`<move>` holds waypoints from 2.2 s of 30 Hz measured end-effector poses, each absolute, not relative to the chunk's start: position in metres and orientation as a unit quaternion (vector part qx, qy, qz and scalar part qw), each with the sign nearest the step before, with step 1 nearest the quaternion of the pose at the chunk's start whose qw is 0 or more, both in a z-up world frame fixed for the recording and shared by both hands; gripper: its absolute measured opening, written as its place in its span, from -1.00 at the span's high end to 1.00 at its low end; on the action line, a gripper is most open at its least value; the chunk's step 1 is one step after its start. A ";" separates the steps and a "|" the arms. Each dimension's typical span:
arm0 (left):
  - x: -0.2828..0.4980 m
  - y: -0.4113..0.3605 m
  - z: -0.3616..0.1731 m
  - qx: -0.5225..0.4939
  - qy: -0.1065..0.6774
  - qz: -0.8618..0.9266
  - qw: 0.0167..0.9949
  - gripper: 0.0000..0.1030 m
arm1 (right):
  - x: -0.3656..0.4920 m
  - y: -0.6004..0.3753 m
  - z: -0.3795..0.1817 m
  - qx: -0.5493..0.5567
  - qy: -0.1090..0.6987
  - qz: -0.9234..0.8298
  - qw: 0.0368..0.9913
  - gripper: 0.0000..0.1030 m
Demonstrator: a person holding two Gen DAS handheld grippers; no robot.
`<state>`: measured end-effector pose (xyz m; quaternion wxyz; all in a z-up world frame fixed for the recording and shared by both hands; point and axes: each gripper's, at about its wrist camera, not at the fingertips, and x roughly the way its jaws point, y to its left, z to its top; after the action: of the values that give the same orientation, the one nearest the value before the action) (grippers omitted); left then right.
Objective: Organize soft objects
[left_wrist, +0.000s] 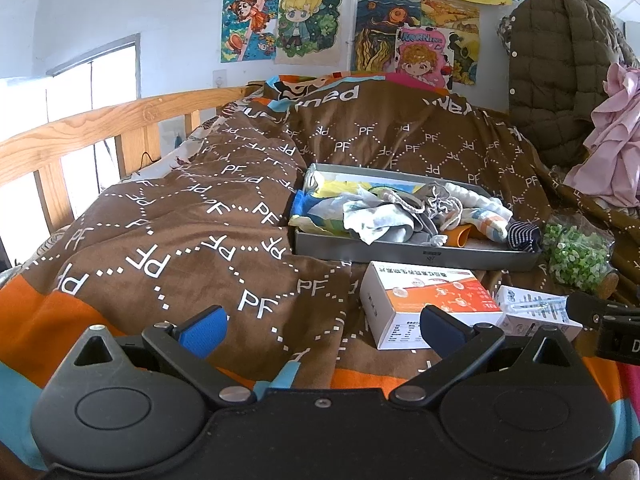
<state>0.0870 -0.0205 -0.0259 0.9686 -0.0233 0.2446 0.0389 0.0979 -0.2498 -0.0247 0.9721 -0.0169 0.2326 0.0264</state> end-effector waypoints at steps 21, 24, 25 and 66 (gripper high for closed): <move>0.088 -0.023 -0.024 -0.017 0.251 0.050 0.966 -0.99 | 0.098 -0.249 -0.025 -0.017 0.233 0.027 0.972 -0.99; 0.087 -0.022 -0.024 -0.017 0.251 0.050 0.966 -0.99 | 0.098 -0.249 -0.024 -0.017 0.233 0.026 0.972 -0.99; 0.088 -0.022 -0.024 -0.017 0.251 0.051 0.966 -0.99 | 0.098 -0.249 -0.024 -0.017 0.233 0.026 0.972 -0.99; 0.091 -0.018 -0.026 -0.026 0.265 0.059 0.962 -0.99 | 0.099 -0.247 -0.028 -0.017 0.244 0.031 0.969 -0.99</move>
<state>0.0907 -0.0182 -0.0263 0.9622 -0.0263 0.2647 0.0589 0.0988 -0.2468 -0.0280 0.9692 -0.0168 0.2438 0.0306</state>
